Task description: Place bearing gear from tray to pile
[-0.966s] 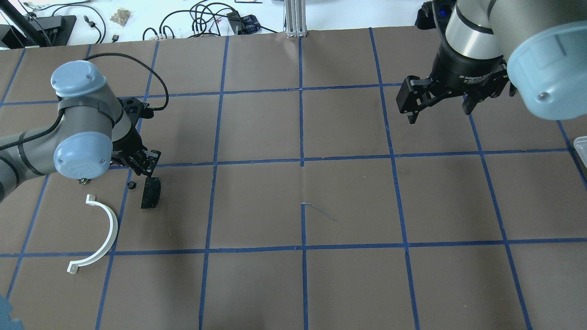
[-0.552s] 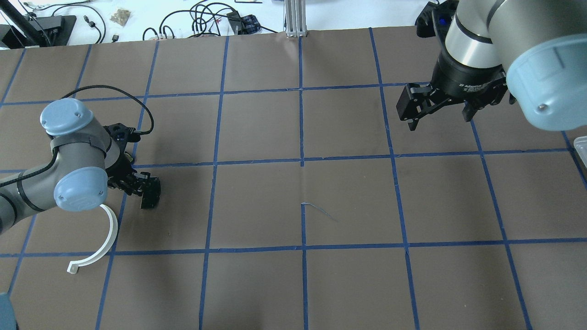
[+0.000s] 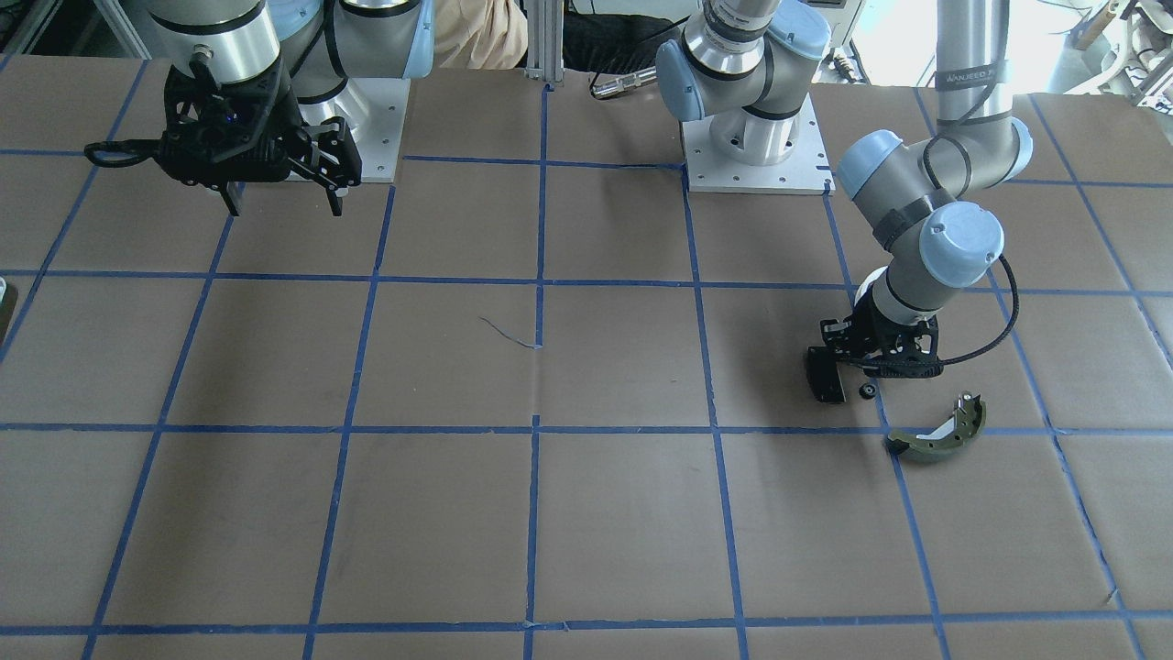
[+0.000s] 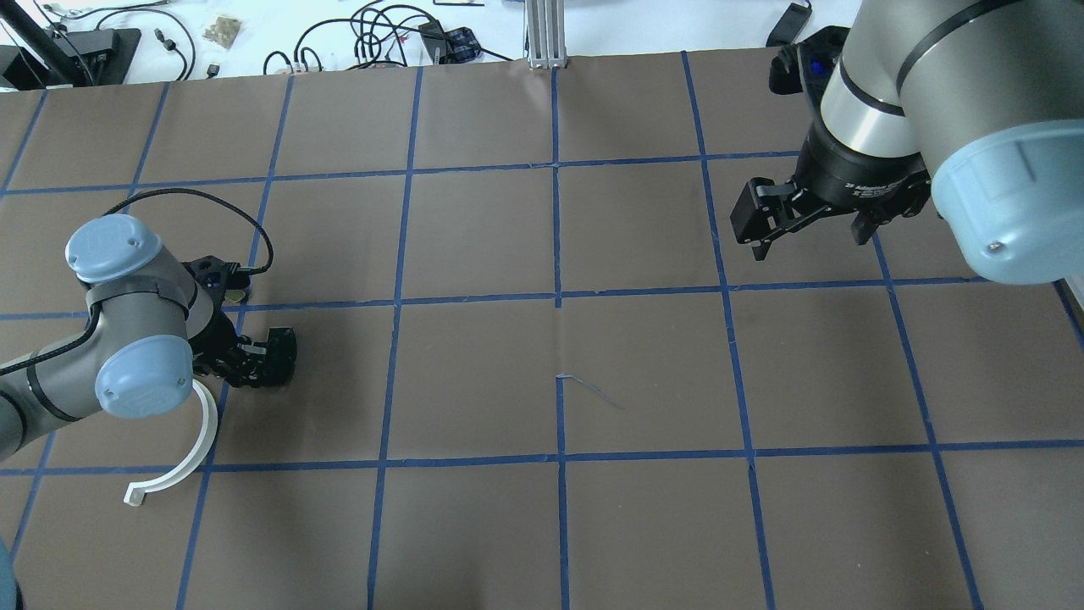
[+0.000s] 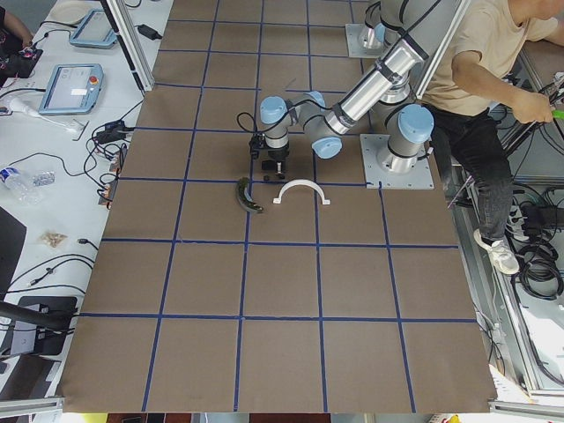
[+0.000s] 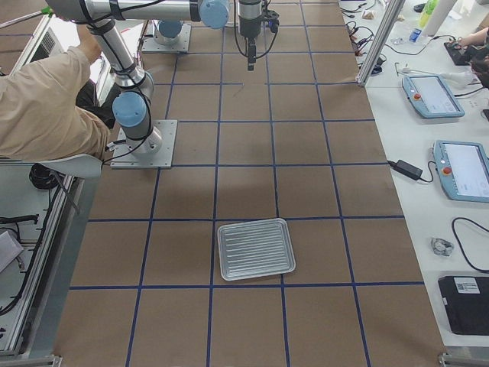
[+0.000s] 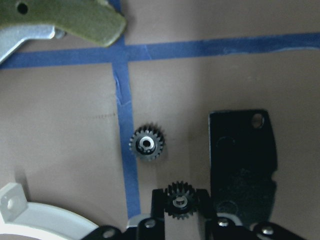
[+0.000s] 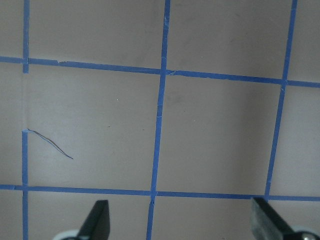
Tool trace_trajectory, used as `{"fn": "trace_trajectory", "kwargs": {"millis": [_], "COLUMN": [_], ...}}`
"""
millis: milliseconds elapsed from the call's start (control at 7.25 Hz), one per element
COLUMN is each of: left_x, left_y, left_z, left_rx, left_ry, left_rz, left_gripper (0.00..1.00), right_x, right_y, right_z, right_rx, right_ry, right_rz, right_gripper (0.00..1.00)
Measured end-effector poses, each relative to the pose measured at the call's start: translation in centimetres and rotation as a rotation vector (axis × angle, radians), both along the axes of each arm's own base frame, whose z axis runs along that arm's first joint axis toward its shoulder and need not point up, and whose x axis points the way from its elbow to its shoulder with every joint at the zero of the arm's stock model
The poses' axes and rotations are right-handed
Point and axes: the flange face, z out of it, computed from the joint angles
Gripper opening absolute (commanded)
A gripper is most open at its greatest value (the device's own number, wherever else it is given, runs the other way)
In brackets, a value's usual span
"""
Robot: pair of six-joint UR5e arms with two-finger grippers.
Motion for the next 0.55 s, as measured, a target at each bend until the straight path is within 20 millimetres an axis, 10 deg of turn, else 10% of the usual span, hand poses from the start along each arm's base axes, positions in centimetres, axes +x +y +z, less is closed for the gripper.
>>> {"fn": "trace_trajectory", "kwargs": {"millis": [552], "left_x": [0.5], "left_y": [-1.4], "left_z": [2.3], "left_rx": [-0.045], "left_ry": [-0.021], "left_rz": [-0.009], "left_gripper": [1.00], "right_x": [0.0], "right_y": [-0.2], "right_z": [0.1], "right_rx": [-0.014], "right_ry": [0.000], "right_rz": [0.001], "right_gripper": [1.00]}}
